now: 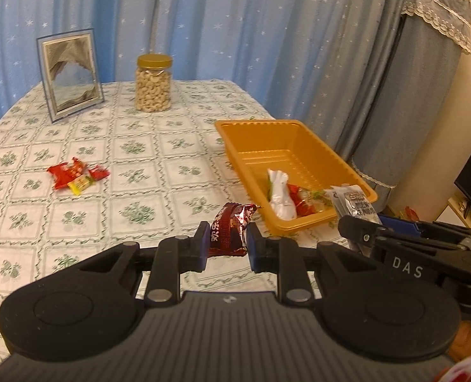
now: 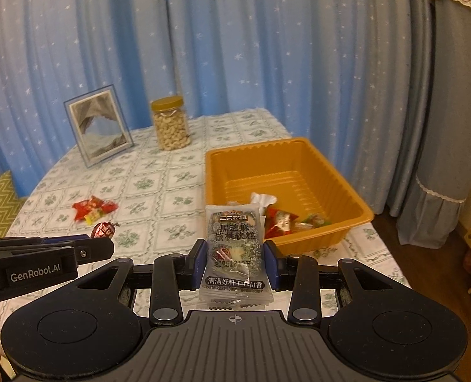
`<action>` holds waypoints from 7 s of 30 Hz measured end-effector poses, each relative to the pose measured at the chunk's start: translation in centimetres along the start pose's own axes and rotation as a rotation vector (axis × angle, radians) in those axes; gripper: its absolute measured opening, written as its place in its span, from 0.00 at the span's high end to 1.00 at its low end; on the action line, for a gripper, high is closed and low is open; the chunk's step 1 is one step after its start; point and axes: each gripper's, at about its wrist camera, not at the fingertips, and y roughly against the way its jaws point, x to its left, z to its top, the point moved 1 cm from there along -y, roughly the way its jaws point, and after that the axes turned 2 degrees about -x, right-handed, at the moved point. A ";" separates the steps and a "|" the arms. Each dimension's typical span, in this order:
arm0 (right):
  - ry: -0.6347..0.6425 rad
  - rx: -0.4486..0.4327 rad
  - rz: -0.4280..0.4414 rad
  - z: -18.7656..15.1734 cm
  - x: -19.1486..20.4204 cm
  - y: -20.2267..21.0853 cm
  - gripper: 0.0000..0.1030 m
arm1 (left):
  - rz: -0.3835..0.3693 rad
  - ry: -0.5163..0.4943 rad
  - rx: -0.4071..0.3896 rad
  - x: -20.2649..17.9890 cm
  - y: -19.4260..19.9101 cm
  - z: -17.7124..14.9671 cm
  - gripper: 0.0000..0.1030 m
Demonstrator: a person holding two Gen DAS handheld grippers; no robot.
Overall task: Organize snacks
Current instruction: 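Carry the cake packet and dark red candy over the orange tray with both tools, then open both tools to drop the cake packet and red candy into the tray, then move both tools back toward the remaining red snacks, then grasp the small red candy with the right tool while the left tool reaches the red packet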
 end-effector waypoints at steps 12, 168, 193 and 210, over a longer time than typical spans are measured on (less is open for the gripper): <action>-0.030 -0.036 -0.065 2.3 -4.6 0.1 0.63 | -0.048 -0.042 -0.012 -3.1 -2.3 2.3 0.79; 0.205 0.075 0.262 3.4 12.9 -10.7 0.33 | 0.311 0.036 -0.026 18.9 1.5 1.9 0.13; 0.345 0.202 0.470 4.6 19.5 -28.8 0.47 | 0.284 -0.007 0.063 28.1 -11.2 3.8 0.13; 0.350 0.253 0.471 3.6 20.5 -33.5 0.69 | 0.258 0.032 0.086 29.8 -13.2 3.7 0.13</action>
